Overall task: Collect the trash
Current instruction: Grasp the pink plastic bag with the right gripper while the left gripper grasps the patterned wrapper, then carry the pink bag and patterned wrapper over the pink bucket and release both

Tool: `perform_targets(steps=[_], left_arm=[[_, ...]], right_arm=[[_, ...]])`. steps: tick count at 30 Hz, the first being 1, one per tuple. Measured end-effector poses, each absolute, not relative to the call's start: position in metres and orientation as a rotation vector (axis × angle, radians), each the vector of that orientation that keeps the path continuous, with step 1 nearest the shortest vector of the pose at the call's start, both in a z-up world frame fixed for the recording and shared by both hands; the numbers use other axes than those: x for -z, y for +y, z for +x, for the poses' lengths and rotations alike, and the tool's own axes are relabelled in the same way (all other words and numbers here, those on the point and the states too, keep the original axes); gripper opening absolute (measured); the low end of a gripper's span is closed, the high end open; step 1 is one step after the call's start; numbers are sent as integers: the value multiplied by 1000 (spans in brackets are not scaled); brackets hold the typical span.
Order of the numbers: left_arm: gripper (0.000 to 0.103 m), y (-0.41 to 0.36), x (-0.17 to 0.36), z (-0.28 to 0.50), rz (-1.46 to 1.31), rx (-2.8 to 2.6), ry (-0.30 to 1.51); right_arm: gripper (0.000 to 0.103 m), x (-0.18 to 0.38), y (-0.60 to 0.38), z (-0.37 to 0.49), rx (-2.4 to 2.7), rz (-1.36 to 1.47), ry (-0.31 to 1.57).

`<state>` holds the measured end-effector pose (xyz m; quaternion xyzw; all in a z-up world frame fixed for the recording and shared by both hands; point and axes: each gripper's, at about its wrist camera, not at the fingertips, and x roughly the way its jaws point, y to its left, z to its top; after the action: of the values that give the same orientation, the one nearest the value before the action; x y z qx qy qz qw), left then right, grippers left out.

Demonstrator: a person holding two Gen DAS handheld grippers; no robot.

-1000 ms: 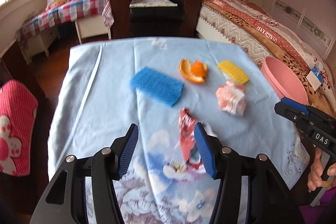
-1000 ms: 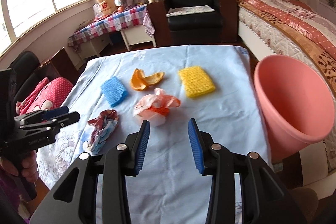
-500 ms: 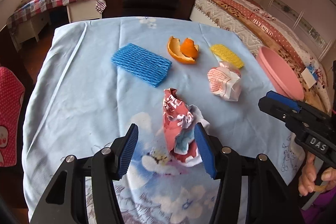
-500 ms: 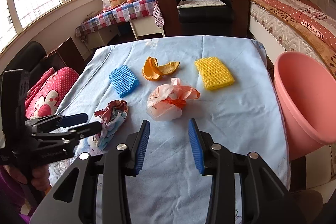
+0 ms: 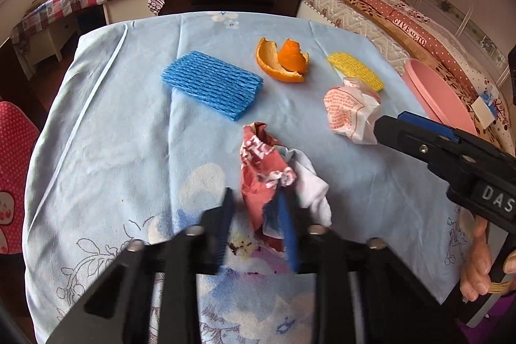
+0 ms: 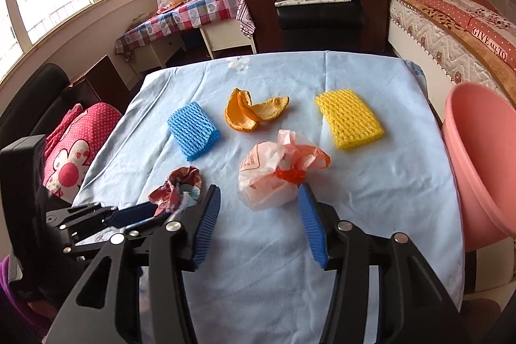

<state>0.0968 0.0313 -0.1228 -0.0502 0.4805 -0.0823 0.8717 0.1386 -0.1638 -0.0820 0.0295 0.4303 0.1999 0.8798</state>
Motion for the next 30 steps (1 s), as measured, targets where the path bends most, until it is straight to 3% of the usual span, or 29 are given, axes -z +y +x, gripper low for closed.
perform_targets(steps=[1, 4, 13, 16, 19, 30], left_arm=[[10, 32, 123, 97, -107, 171, 1004], [6, 36, 122, 95, -109, 177, 995], [4, 46, 115, 90, -123, 175, 973], [4, 49, 110, 87, -123, 170, 958], [4, 53, 106, 86, -122, 164, 951], [4, 45, 85, 80, -120, 177, 905]], right_arm=[[51, 83, -163, 140, -412, 61, 902], [51, 89, -161, 145, -396, 66, 923], [51, 101, -153, 156, -358, 42, 930], [36, 102, -153, 157, -346, 39, 923], [29, 102, -156, 154, -351, 36, 913], [28, 78, -178, 130, -415, 58, 859]])
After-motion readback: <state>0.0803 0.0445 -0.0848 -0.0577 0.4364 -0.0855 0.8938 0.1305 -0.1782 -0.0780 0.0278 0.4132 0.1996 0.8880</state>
